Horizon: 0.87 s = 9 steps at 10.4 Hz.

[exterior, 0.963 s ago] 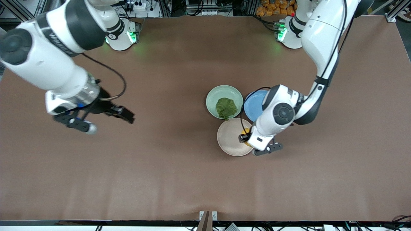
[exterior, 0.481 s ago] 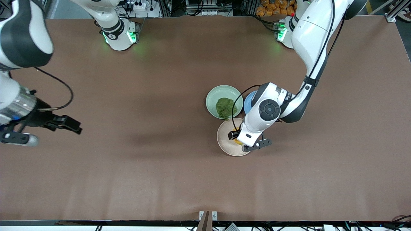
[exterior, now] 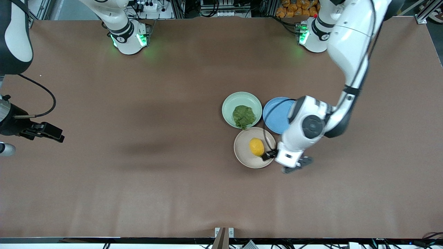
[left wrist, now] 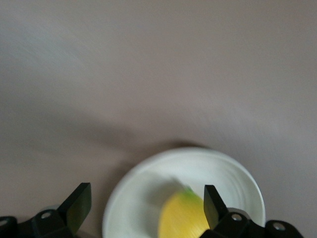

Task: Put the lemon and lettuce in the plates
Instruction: 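Lower the lemon onto the cream plate and open the left gripper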

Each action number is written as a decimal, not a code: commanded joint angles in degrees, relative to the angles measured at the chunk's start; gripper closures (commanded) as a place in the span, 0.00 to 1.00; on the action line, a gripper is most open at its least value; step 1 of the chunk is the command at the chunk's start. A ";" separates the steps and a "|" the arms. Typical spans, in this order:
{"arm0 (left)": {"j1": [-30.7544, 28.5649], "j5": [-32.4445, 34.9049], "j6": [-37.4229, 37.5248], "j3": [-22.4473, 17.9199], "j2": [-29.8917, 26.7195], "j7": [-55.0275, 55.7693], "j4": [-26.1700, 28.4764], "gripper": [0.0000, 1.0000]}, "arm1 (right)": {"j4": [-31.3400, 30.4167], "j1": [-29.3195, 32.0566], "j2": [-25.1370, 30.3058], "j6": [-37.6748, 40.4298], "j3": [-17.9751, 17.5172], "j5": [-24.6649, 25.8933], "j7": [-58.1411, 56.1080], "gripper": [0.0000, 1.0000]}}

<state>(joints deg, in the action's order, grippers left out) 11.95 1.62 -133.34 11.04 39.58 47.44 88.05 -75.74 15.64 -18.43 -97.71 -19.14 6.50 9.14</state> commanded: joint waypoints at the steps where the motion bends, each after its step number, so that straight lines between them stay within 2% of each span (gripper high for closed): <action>1: -6.13 1.55 0.19 0.56 -3.28 4.84 1.16 0.00 | -0.82 1.31 1.46 1.12 -0.99 0.97 -0.70 0.00; 3: -9.74 1.54 0.28 0.56 -5.90 6.52 4.57 0.00 | -0.90 2.11 4.18 1.21 -0.99 1.15 -2.18 0.00; 4: -11.49 1.63 0.28 0.73 -8.18 5.82 7.46 0.00 | -0.90 1.50 4.97 1.21 1.19 0.97 -4.98 0.00; 5: -12.99 1.81 0.19 1.08 -10.56 5.03 10.71 0.00 | -1.17 0.36 5.94 1.30 4.34 0.10 -8.58 0.00; 7: -13.27 1.81 -0.42 1.26 -15.56 4.24 17.21 0.00 | -1.26 -7.08 7.70 2.08 13.47 -0.08 -12.65 0.00; 9: -13.18 1.46 -3.49 1.35 -21.80 4.24 25.56 0.00 | -1.17 -11.41 9.10 2.61 19.20 -3.66 -12.66 0.00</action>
<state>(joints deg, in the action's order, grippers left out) -0.72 1.64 -134.02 11.82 24.98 50.82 104.51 -75.67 7.44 -11.65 -95.57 -4.03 5.56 -2.70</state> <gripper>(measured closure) 0.000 0.000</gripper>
